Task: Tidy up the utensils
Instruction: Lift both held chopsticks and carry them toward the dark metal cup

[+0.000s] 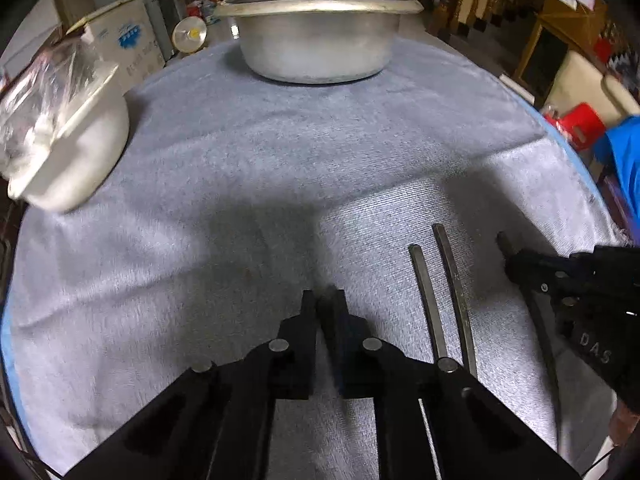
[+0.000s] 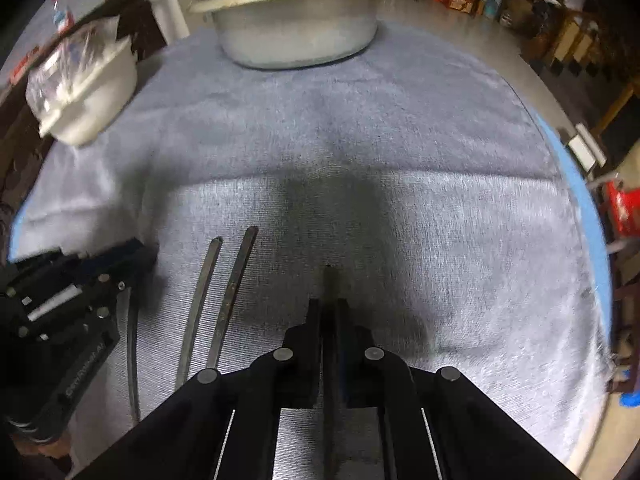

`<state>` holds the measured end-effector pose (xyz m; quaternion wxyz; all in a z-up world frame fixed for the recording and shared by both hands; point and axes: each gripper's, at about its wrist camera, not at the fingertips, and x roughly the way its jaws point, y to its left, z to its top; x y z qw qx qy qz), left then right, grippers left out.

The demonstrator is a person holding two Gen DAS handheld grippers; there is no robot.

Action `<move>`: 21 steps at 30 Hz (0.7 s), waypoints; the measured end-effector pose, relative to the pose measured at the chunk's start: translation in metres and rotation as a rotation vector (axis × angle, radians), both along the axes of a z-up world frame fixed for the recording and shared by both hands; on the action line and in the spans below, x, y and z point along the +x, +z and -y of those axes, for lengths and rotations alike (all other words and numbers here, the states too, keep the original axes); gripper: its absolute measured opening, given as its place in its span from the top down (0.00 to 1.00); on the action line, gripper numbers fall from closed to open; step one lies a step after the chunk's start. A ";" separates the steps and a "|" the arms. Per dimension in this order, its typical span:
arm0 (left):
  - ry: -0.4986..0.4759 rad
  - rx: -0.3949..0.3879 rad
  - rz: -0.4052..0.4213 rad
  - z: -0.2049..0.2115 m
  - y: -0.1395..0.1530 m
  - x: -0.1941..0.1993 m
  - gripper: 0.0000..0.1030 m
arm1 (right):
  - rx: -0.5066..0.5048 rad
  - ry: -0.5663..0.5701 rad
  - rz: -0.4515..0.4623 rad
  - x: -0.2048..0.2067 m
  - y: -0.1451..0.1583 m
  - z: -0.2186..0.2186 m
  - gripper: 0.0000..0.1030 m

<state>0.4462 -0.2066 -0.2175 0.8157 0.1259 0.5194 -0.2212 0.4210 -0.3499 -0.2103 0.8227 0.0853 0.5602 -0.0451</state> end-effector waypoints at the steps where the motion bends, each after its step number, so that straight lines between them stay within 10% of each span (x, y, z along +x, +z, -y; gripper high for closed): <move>1: 0.015 -0.010 -0.004 -0.006 0.000 0.000 0.95 | 0.018 -0.011 0.016 -0.004 0.001 0.004 0.94; 21: 0.292 -0.275 0.167 -0.164 0.094 -0.084 0.95 | 0.099 -0.132 0.547 -0.186 0.128 0.012 0.94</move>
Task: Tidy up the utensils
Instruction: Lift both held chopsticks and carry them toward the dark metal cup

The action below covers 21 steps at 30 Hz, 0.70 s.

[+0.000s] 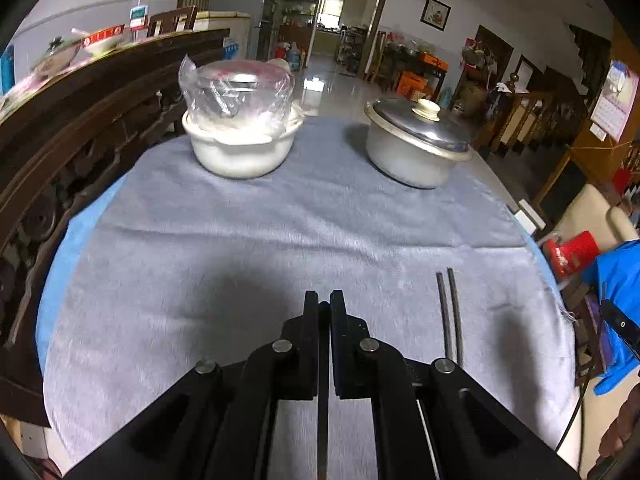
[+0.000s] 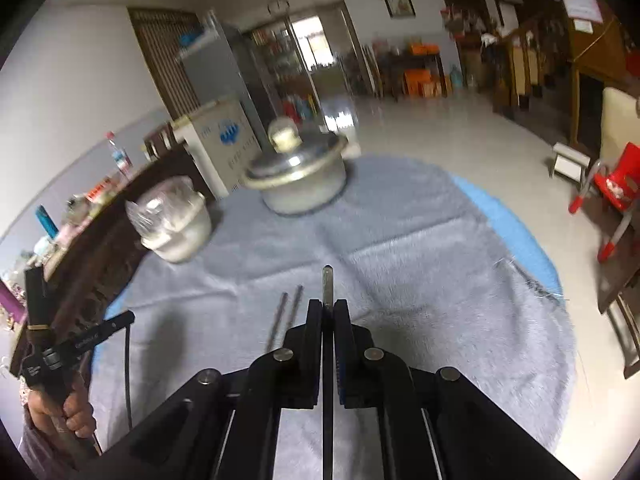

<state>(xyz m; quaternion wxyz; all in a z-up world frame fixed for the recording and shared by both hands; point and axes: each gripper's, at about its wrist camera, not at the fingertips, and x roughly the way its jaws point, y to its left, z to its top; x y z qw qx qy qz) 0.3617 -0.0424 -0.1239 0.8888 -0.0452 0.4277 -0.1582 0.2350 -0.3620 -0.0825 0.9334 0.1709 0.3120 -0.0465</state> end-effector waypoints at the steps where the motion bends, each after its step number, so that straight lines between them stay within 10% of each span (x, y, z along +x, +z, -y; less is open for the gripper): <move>1: -0.009 -0.014 -0.009 -0.002 0.001 -0.002 0.95 | 0.002 0.001 0.006 -0.006 0.003 -0.002 0.94; 11: -0.165 0.004 -0.027 0.048 0.001 0.003 0.95 | 0.075 -0.001 -0.015 -0.012 -0.012 0.003 0.94; 21: -0.099 -0.008 0.100 0.031 0.039 -0.022 0.95 | 0.089 0.014 0.090 -0.043 0.013 0.007 0.94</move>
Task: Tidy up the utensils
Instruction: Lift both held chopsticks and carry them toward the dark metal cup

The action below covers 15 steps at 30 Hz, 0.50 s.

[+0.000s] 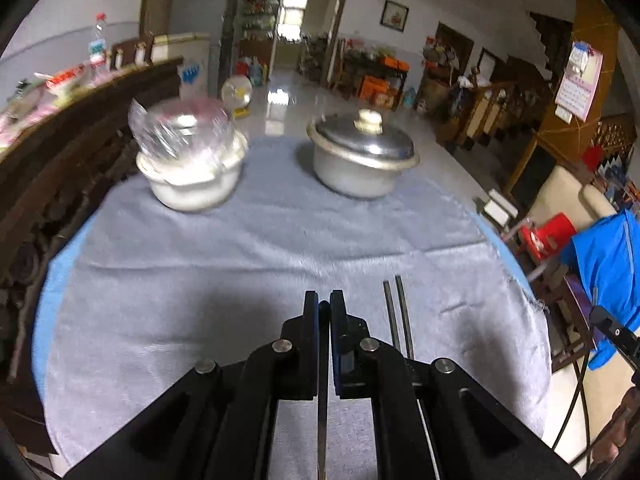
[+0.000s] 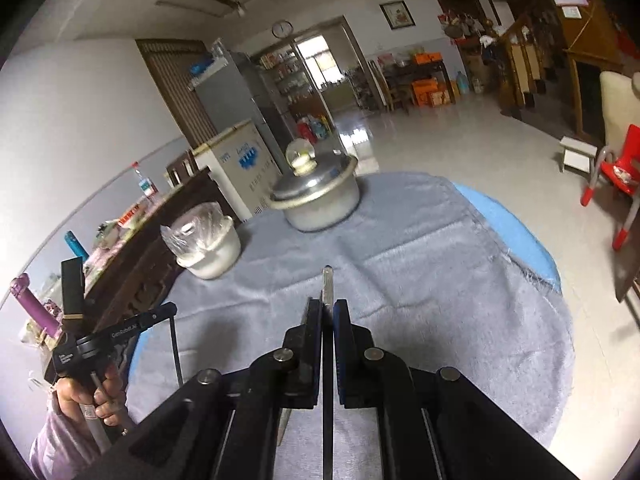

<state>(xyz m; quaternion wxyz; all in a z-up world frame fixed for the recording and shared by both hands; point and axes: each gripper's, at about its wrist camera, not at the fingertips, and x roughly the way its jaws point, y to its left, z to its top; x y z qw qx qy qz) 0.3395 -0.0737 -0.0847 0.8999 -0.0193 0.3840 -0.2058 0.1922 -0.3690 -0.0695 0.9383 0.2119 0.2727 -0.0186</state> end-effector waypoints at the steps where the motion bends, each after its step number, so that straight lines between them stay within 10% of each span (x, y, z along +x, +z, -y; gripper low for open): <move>1: 0.015 -0.009 0.016 -0.006 0.006 -0.006 0.95 | -0.001 -0.003 0.014 -0.005 0.003 -0.002 0.94; 15: 0.213 -0.115 0.225 -0.093 0.056 -0.117 0.95 | -0.077 -0.140 0.369 -0.096 0.033 -0.055 0.94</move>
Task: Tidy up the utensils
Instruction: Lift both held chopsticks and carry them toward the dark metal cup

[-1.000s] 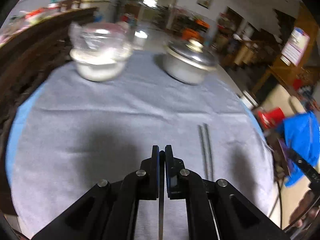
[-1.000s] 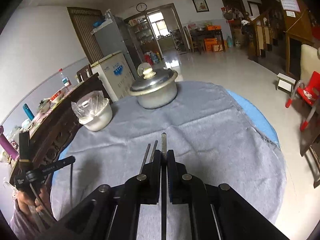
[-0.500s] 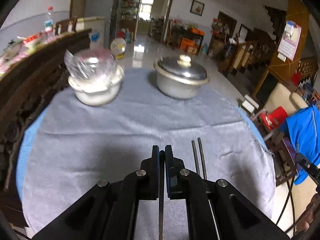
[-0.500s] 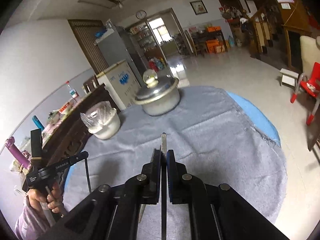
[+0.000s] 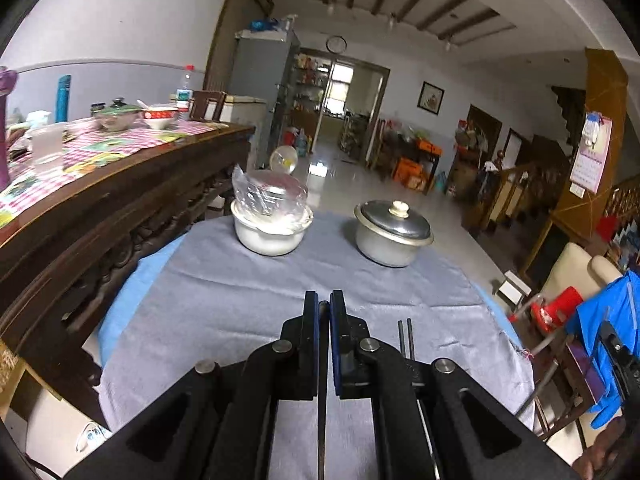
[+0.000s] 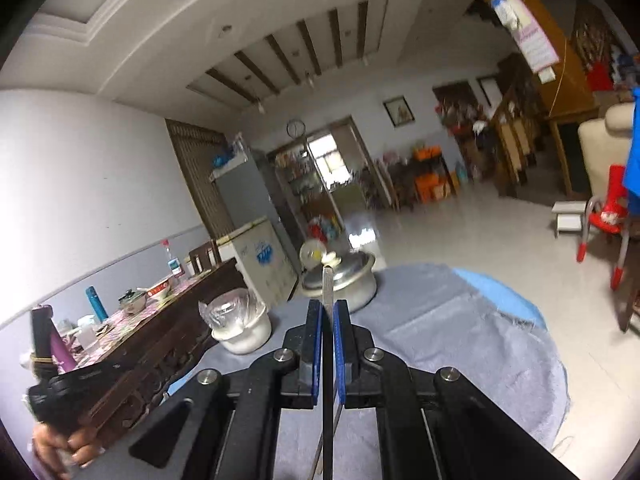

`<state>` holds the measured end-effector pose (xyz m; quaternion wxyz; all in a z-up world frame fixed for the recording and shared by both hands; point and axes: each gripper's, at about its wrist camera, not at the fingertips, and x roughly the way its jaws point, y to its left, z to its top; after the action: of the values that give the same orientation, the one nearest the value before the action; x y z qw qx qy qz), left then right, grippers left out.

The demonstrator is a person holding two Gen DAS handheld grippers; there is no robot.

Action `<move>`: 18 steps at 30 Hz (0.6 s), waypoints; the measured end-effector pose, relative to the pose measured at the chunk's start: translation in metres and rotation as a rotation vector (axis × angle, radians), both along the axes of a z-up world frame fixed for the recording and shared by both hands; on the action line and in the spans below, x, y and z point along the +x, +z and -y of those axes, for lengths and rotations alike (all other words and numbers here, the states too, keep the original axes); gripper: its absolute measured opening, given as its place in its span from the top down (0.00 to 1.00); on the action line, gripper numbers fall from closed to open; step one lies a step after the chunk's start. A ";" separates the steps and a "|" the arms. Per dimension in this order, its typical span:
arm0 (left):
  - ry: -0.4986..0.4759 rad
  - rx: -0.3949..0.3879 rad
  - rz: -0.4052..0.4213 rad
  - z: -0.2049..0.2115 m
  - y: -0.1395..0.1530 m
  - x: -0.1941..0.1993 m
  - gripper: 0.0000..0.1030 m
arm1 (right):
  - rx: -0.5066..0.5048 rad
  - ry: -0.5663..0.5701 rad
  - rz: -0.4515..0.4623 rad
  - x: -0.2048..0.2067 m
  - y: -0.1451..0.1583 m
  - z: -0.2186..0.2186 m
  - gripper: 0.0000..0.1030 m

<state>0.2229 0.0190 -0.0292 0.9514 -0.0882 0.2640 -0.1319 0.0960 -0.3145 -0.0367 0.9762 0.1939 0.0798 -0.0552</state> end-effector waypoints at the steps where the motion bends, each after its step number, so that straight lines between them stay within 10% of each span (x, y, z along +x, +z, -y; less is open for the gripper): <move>1: 0.003 0.000 0.006 -0.002 0.001 -0.006 0.95 | -0.004 0.003 0.000 0.000 0.000 -0.003 0.94; 18: 0.030 0.098 0.032 0.015 0.008 -0.044 0.95 | -0.033 0.024 -0.024 -0.017 -0.003 -0.024 0.94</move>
<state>0.1792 0.0040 -0.0216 0.9605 -0.0432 0.2535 -0.1061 0.0788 -0.2906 -0.0400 0.9788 0.1761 0.0929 -0.0473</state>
